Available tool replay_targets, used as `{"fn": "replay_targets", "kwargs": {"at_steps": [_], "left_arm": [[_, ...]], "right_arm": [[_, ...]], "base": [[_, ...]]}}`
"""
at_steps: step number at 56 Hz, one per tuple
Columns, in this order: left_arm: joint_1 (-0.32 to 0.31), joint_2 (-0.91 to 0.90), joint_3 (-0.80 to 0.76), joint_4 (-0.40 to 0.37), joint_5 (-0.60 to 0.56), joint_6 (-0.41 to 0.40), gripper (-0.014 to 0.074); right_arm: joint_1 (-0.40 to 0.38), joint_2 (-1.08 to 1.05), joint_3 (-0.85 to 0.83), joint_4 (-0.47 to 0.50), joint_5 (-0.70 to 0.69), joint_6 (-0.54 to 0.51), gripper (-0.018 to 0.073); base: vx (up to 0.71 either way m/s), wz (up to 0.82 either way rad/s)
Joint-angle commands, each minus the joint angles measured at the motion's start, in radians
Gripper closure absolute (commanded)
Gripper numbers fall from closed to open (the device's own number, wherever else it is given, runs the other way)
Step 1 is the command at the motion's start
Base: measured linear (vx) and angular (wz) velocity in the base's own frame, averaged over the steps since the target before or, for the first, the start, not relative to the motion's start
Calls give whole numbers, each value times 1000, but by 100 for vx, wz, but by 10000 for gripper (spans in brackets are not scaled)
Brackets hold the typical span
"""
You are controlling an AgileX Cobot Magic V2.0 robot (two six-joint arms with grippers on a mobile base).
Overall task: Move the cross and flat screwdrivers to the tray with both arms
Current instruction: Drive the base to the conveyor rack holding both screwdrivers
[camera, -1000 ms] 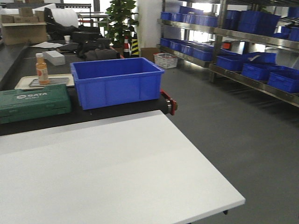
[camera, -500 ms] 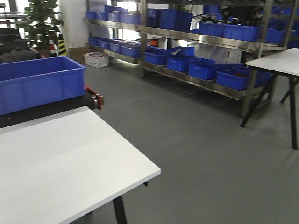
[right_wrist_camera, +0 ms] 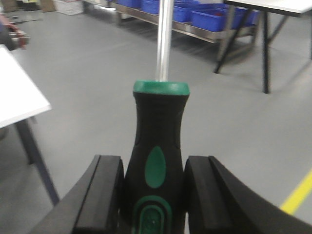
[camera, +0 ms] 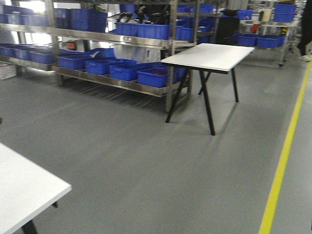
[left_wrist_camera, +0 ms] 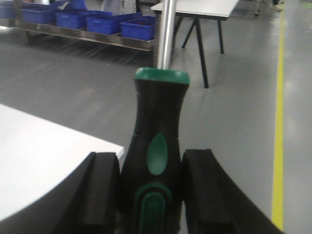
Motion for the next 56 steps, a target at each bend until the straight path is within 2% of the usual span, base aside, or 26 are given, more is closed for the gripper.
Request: {"fn": "replay_targets", "kwargs": {"at_steps": [1, 29, 56], "left_arm": [[-5, 1, -28, -10, -98, -1, 602], [-5, 3, -28, -10, -99, -1, 602], [-5, 3, -28, -10, -99, -1, 602]], "right_arm": [[-3, 6, -30, 20, -68, -5, 567], [-3, 6, -30, 20, -65, -5, 567], [-3, 6, -30, 20, -65, -5, 567]], "base": [[13, -79], [22, -55], [38, -9]]}}
